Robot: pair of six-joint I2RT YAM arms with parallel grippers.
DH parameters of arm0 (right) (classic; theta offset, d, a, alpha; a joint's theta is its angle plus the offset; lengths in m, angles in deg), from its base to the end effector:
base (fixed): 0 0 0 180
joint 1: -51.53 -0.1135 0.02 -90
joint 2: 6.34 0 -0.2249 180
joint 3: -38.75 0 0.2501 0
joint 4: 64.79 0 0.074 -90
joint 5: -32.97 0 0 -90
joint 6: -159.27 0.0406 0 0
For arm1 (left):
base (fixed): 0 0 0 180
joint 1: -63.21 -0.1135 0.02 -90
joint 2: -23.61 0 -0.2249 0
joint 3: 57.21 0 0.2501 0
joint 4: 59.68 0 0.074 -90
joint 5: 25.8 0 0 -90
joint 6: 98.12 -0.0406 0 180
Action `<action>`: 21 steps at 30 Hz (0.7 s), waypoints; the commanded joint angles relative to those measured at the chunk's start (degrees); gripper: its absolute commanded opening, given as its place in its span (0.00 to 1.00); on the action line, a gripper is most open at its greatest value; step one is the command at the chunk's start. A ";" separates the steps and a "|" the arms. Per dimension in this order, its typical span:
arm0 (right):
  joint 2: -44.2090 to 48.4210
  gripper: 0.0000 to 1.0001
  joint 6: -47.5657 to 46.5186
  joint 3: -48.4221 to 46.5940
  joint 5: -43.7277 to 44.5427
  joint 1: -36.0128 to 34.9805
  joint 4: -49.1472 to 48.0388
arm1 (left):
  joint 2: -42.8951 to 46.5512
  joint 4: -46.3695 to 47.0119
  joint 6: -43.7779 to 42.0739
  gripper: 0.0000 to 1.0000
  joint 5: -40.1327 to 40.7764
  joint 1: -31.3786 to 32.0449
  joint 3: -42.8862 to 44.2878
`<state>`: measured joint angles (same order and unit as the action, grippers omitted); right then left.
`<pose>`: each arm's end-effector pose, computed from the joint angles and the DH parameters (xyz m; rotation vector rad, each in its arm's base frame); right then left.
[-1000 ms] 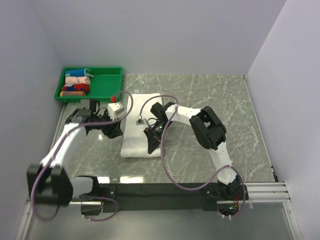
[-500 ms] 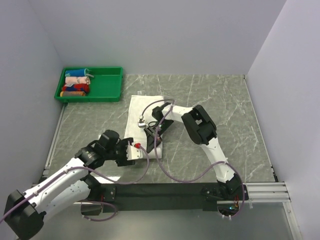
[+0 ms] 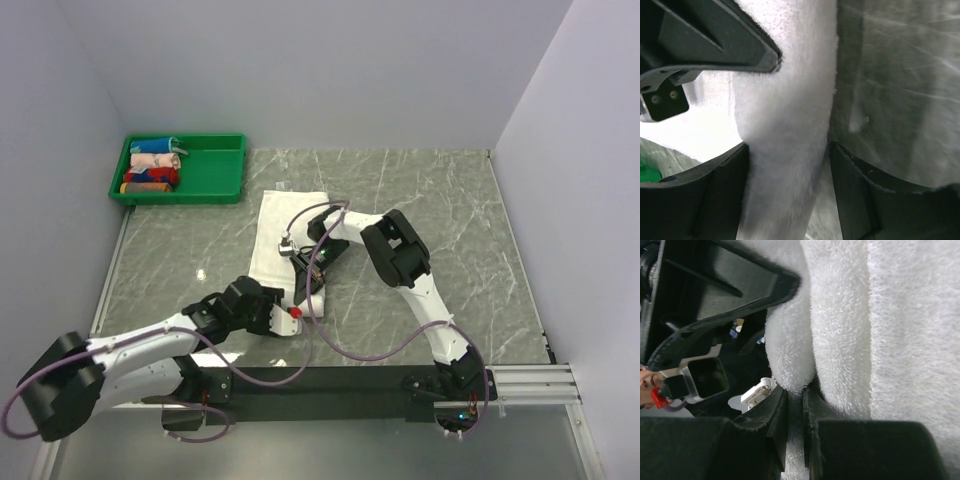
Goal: Roll the towels
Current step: Roll the towel
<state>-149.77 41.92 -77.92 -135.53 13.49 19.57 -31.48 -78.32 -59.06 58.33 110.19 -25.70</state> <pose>0.2861 0.2743 0.0583 0.8771 -1.9668 -1.6949 0.1370 -0.1529 0.1210 1.7720 1.4731 -0.0828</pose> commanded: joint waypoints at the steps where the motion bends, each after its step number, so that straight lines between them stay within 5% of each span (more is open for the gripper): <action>1: -1.85 0.00 -3.32 1.00 4.67 -0.37 0.89 | -7.19 3.53 1.10 0.67 3.14 0.48 1.25; 5: -0.36 0.01 -3.32 1.09 5.81 -0.28 1.07 | -11.26 -4.52 2.07 0.46 -1.41 0.48 5.30; 8: 3.58 0.21 -1.31 2.14 8.17 0.86 0.80 | -16.70 -18.82 3.03 0.16 -8.61 0.31 11.53; 9: 5.26 0.35 -0.43 2.93 8.97 2.26 -0.50 | -17.85 -21.32 4.52 0.12 -10.20 -0.22 14.42; 11: 11.40 0.43 4.55 6.43 12.90 4.19 -3.93 | -19.26 -27.90 4.36 0.02 -15.92 -0.92 17.16; 13: 17.36 0.51 7.92 8.29 17.13 7.27 -9.38 | -18.83 -29.78 5.05 0.01 -17.85 -0.93 17.88; 21: 34.69 0.53 15.58 12.69 32.25 18.26 -18.35 | -27.94 -38.31 6.90 0.01 -22.60 -3.73 24.81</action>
<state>-122.28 54.05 -67.05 -111.22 28.96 6.31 -54.39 -105.26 -55.58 43.16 107.81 -1.75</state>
